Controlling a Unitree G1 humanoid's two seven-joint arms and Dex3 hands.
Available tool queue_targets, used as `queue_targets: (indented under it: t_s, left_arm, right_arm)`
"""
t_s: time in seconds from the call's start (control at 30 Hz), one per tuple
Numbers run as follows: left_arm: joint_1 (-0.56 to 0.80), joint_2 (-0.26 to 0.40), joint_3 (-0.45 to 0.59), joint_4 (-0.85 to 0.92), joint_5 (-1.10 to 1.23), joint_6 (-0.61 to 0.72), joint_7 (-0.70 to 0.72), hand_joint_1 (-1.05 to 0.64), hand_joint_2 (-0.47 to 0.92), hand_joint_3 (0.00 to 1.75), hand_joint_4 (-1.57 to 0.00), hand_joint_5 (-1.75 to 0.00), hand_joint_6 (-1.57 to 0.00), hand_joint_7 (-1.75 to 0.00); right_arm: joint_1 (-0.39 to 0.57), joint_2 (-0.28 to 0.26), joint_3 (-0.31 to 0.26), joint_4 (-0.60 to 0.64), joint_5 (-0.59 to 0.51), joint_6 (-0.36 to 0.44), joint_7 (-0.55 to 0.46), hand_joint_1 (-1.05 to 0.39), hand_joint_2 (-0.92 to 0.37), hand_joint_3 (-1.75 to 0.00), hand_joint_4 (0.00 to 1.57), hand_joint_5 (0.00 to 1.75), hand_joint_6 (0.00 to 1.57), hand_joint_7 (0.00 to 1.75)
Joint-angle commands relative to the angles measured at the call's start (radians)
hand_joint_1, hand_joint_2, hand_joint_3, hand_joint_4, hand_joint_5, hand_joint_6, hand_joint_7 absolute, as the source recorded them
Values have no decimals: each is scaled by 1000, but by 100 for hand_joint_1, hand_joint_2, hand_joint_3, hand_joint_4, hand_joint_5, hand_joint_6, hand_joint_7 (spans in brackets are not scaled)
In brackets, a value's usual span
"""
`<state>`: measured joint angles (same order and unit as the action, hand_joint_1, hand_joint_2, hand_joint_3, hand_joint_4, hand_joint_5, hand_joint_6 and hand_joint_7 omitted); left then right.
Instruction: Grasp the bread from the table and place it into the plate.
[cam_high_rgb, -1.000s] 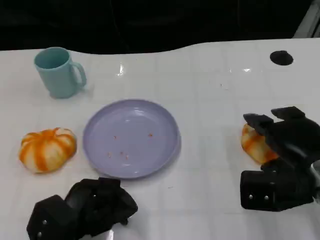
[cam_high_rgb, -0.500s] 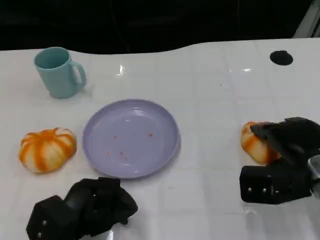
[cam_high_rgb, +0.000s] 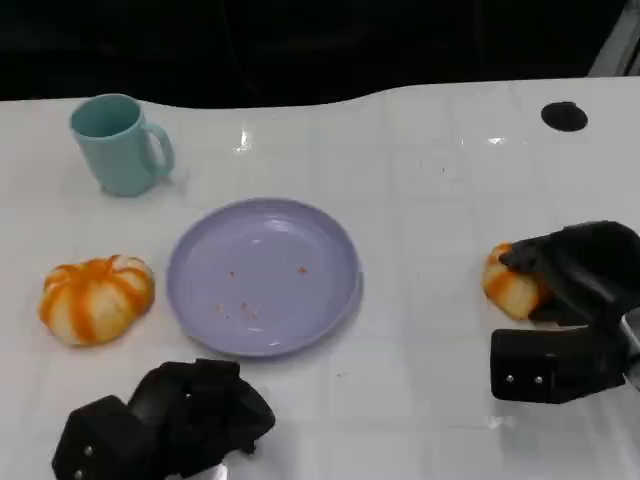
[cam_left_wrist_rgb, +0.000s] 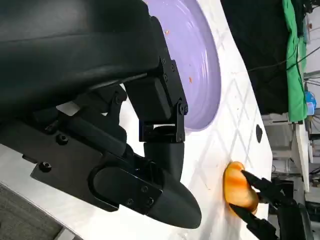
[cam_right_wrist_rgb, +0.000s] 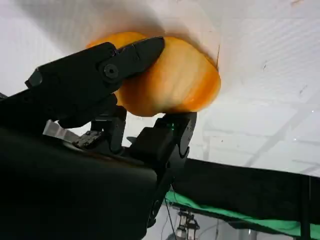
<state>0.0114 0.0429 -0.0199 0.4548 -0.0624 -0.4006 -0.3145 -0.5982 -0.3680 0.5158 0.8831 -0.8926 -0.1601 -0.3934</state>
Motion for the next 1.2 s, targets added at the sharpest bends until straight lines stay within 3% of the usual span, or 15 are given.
queue_targets:
  t_s: [0.03, 0.17, 0.6, 0.83, 1.07, 1.1, 1.13, 1.2]
  left_arm:
    - [7, 11, 7, -11, -3, 3, 9, -104, 87, 1, -86, -156, -125, -84]
    - [6, 10, 7, -12, -1, 12, 13, -104, 87, 0, -86, -156, -124, -84]
    - [0, 12, 8, 1, -1, 5, 14, -105, 87, 0, -86, -157, -125, -86]
    - [2, 13, 9, 10, -4, -5, 8, -105, 87, 0, -85, -156, -124, -86]
    - [3, 12, 8, 2, -7, 9, 8, -105, 86, 0, -87, -156, -126, -82]
    - [2, 12, 8, 1, -6, 11, 10, -105, 86, 0, -87, -156, -127, -82]
    - [0, 13, 8, 4, -4, 8, 10, -105, 86, 0, -87, -156, -127, -82]
    - [-2, 12, 8, 8, -5, 3, 8, -105, 87, 0, -87, -156, -126, -81]
  right_arm:
    - [-3, -3, 25, 78, -1, -29, -79, -8, -88, 0, 86, 174, 84, 137]
    - [-12, -2, 31, 101, 6, -57, -129, -8, -84, 0, 85, 175, 79, 150]
    - [1, 18, 42, 70, 7, -158, -294, -7, -83, -2, 89, 175, 85, 151]
    - [25, 26, 43, -29, 11, -178, -305, -5, -83, -3, 92, 175, 87, 148]
    - [57, 53, 13, -133, 82, -241, -248, -4, -85, -8, 95, 175, 90, 151]
    - [61, 60, 9, -150, 93, -247, -237, -4, -70, -37, 96, 175, 90, 153]
    - [64, 69, 5, -169, 105, -261, -228, -4, -44, -87, 98, 175, 90, 155]
    - [67, 82, 0, -198, 116, -271, -211, -4, -24, -123, 99, 175, 89, 158]
